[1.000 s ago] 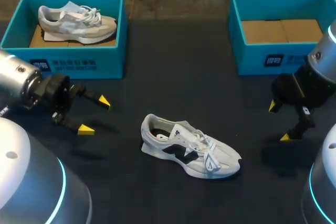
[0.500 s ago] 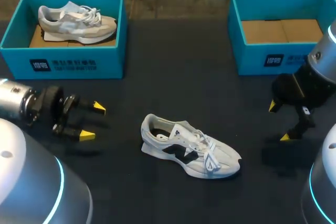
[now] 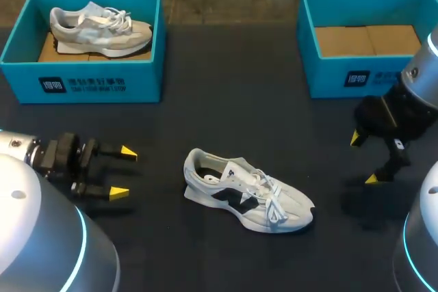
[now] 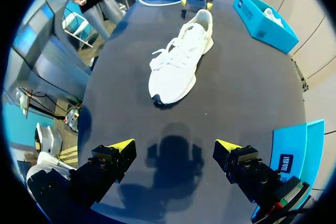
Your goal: Take the shoe out of the shoebox, open the shoe tongue, remove and reinsert the insole, then place the shoe into the shoebox
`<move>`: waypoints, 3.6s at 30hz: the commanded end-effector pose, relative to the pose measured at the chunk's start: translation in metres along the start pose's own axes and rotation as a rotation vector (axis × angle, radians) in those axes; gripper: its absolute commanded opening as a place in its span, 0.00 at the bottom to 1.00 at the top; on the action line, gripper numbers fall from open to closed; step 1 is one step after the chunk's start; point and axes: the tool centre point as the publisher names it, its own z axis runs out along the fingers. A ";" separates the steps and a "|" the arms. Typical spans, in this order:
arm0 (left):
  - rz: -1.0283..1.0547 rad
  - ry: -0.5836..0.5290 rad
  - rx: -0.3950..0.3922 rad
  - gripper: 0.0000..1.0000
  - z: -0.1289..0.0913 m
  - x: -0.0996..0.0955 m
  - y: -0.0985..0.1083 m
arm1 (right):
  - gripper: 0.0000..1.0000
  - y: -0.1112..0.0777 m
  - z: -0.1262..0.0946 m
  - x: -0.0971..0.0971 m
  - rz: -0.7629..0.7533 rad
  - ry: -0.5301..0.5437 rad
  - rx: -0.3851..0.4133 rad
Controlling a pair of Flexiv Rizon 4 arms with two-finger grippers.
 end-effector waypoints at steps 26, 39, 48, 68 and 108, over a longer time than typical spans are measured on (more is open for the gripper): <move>0.000 0.193 -0.045 1.00 0.077 -0.041 0.005 | 1.00 0.000 0.001 0.000 0.000 -0.001 0.002; -0.019 0.361 -0.041 1.00 0.103 -0.054 0.015 | 1.00 0.000 0.001 0.000 0.000 -0.001 0.002; 0.021 0.440 -0.040 1.00 0.117 -0.047 0.010 | 1.00 0.000 0.001 0.000 0.000 -0.001 0.002; 0.064 0.481 -0.015 1.00 0.135 -0.029 0.008 | 1.00 0.000 0.001 0.000 0.000 -0.001 0.002; 0.035 0.372 0.014 0.00 0.170 -0.006 0.011 | 1.00 0.000 0.001 0.000 0.000 -0.001 0.002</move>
